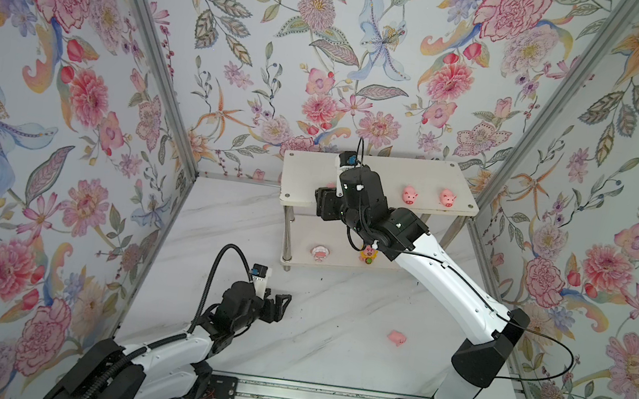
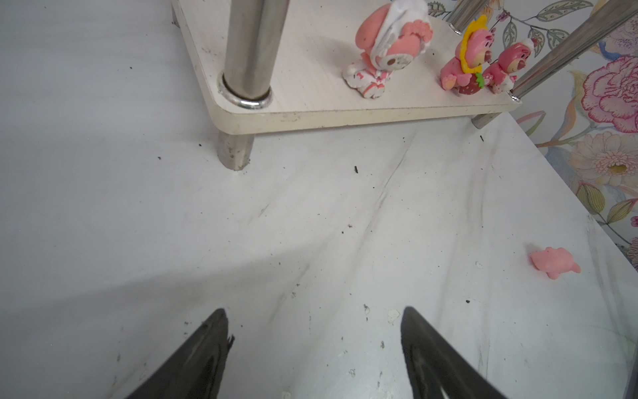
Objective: Place and organize the plastic toys onto the shelf
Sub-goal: 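Nudge the held pig into line with the other pigs on the top tier, then open the right gripper and lift it off the placed pig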
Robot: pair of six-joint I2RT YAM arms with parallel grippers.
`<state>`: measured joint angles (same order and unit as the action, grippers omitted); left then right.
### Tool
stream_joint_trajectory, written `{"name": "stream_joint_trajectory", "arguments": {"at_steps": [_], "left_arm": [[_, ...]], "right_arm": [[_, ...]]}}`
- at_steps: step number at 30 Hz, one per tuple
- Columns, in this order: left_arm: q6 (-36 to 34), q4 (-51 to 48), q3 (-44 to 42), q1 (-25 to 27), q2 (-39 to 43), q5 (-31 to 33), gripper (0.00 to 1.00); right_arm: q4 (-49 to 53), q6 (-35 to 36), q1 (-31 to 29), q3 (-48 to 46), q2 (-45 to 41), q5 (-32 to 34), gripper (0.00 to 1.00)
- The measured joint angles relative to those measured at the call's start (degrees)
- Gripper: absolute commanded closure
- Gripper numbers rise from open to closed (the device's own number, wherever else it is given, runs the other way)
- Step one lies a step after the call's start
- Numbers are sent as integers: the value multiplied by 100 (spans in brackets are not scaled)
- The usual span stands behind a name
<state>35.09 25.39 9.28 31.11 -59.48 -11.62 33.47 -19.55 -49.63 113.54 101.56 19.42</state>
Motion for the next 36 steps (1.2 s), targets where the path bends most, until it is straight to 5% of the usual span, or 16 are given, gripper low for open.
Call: {"name": "stream_joint_trajectory", "arguments": {"at_steps": [10,20,29,36], "left_arm": [[2,0,0,0,0,-2,19],[2,2,0,-11,-83,-15,19],[2,4,0,-37,-96,-20,19],[2,24,0,-37,-107,-20,19]], "right_arm": [[-72,-63,59,2,42,-42,57],[-131,-7,59,79,136,166,61],[-120,48,90,79,136,267,60],[-142,66,92,87,164,223,42]]}}
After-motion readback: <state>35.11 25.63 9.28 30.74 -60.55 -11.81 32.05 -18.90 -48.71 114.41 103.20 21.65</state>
